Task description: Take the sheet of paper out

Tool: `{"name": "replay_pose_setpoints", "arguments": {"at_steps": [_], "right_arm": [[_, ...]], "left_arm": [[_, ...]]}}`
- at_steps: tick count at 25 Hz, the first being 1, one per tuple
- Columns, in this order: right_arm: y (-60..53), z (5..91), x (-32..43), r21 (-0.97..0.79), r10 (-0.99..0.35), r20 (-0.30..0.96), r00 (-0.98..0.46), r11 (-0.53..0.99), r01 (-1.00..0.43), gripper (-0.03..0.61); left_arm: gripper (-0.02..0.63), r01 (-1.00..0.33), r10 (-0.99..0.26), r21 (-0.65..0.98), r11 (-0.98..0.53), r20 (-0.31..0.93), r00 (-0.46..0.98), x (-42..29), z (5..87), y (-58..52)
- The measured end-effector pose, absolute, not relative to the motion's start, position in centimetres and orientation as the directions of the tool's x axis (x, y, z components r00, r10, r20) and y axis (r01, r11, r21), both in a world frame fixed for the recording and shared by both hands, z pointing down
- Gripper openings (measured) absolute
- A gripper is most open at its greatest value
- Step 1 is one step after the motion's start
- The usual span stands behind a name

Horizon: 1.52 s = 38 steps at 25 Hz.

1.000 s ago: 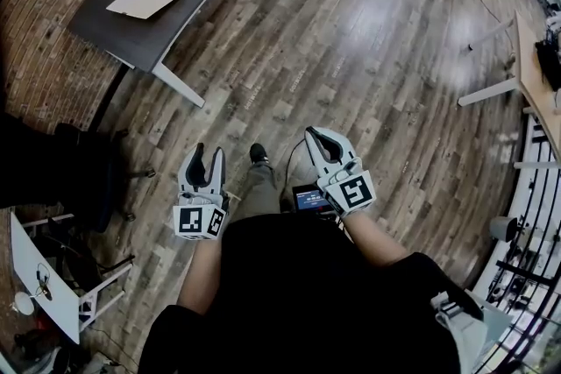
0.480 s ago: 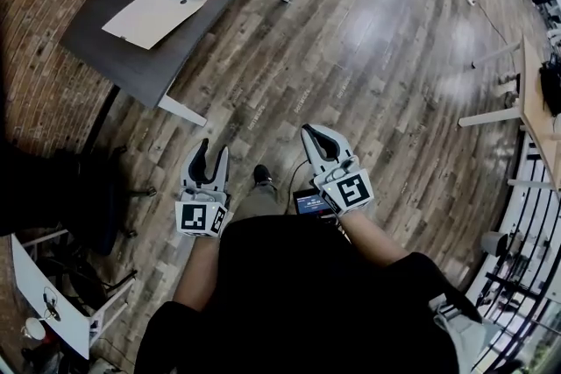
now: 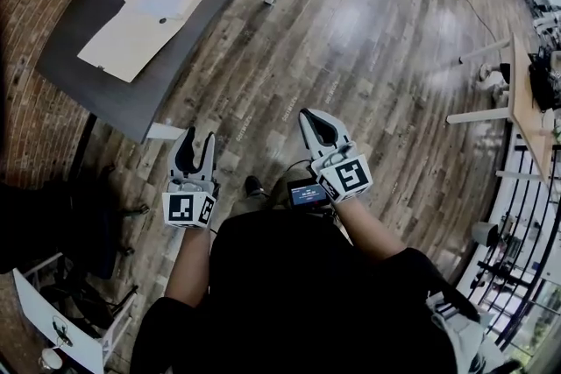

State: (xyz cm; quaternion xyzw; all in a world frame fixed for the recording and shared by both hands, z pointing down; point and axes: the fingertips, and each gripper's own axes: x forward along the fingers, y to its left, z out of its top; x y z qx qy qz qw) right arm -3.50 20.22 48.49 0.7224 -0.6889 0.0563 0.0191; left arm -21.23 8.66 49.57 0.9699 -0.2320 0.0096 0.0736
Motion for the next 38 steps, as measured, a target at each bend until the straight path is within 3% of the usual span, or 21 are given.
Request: {"name": "replay_pose_setpoints", "arguments": {"at_steps": [10, 24, 38], "right_arm": [[12.7, 49.8, 6.1, -0.072, -0.996, 0.091, -0.001, -0.005, -0.997, 0.003], [-1.2, 48.0, 18.4, -0.093, -0.940, 0.055, -0.337, 0.331, -0.939, 0.003], [-14.1, 49.7, 17.8, -0.107, -0.858, 0.076, -0.508, 0.500, -0.860, 0.003]], "left_arm": [[0.154, -0.500, -0.495, 0.127, -0.857, 0.069, 0.866, -12.7, 50.2, 2.1], [0.155, -0.713, -0.709, 0.082, -0.696, 0.080, 0.701, -0.9, 47.4, -7.2], [0.153, -0.832, -0.831, 0.088, -0.547, 0.066, 0.553, -3.4, 47.4, -16.6]]}}
